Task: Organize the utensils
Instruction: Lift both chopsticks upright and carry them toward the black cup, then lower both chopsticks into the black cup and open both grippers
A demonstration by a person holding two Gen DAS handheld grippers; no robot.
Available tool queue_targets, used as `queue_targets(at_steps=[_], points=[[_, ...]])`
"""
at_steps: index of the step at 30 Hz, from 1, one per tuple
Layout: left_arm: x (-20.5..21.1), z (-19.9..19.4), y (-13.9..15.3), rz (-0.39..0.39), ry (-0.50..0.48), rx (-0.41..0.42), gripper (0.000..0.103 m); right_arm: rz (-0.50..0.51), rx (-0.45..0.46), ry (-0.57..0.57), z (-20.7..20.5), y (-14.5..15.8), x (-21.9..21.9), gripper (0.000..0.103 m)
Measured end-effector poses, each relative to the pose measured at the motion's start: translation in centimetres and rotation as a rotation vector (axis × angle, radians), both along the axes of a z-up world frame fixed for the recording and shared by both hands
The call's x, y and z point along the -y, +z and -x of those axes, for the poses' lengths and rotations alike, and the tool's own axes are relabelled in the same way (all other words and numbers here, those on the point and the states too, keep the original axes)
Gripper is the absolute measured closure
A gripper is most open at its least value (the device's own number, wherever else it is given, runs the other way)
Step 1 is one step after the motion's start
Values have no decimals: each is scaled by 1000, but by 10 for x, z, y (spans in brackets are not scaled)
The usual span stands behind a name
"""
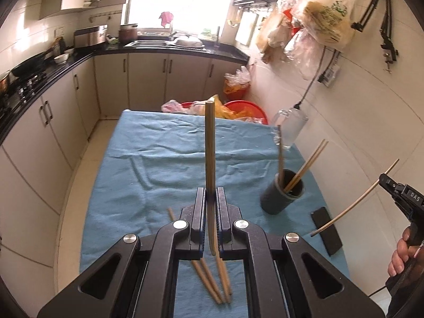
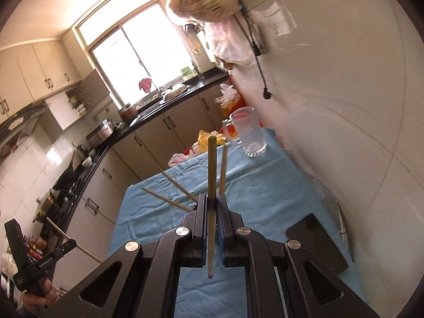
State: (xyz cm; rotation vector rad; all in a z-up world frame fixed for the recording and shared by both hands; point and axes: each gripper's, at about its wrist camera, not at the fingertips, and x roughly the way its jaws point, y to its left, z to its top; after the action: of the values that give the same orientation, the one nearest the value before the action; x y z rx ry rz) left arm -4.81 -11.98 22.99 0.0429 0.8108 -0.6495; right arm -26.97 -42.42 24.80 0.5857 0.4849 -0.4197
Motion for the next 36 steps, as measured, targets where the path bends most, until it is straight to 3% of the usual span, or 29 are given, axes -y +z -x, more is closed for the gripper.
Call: queue_targets(at_steps=[11,24,29,36], points=[[65,9,26,36,-114,29,97,-9,21,-43,23,11,24,96],[142,6,69,95,-181,93,97,23,52,6,-3,35,52,96],[160,-2,70,97,-169,101,97,35,73,37,-28,44,66,96],[186,-13,49,72,-147,90,97,40,68,59,-65,37,80,96]])
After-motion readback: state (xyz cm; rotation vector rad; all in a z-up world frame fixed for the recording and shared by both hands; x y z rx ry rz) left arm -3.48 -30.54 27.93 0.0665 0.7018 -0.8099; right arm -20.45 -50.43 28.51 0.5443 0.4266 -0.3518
